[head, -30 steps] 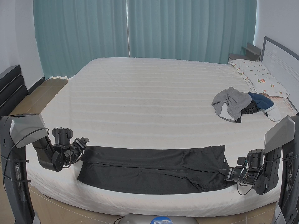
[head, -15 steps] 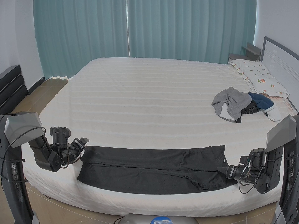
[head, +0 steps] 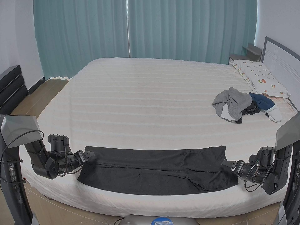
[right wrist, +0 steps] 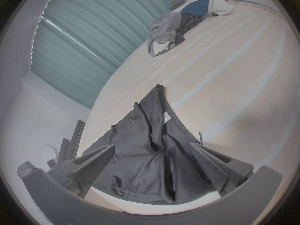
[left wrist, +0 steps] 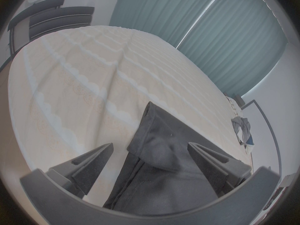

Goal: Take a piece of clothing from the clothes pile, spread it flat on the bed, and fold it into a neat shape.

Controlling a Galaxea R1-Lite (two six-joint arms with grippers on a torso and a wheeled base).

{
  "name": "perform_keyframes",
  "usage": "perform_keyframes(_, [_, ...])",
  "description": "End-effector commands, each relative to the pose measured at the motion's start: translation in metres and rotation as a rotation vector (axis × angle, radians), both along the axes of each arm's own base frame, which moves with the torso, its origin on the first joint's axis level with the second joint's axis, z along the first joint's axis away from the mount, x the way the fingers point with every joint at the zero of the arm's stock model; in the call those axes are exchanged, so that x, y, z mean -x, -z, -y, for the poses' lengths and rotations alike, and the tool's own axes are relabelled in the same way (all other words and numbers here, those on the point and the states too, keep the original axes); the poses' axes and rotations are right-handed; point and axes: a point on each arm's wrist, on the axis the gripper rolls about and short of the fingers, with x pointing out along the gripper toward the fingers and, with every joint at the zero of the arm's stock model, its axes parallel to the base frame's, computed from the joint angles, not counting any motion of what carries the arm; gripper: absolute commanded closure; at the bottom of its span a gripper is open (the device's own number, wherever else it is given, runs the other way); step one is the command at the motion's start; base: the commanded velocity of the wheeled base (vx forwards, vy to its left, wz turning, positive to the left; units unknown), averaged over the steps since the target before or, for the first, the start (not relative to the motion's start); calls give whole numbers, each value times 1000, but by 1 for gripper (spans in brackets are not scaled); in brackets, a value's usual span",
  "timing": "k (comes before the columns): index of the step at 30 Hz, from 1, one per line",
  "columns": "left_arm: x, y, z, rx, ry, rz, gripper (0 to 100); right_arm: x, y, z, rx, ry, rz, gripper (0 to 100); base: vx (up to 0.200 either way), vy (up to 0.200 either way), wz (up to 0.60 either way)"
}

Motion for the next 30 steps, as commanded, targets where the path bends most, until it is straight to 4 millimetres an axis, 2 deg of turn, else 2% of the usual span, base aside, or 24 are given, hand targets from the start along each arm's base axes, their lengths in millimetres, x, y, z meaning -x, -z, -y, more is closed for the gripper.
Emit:
perform_keyframes(1, [2, 2, 2, -17, 28, -4, 0, 4, -2, 3, -39, 21, -8, 0, 0, 0, 0])
perform_keyframes(6, [-2, 12, 3, -119, 125, 7, 0, 5, 1, 5, -115, 11, -44, 0, 0, 0, 0])
perform_keyframes(28, [-2, 19, 21, -113, 204, 0, 0, 11, 5, 5, -123, 10, -80, 0, 0, 0, 0])
perform_keyframes(29, [-2, 18, 21, -110, 201, 1, 100, 12, 5, 5, -123, 10, -82, 0, 0, 0, 0])
perform_keyframes(30, [-3, 17, 21, -110, 201, 5, 100, 13, 4, 6, -123, 12, -83, 0, 0, 0, 0])
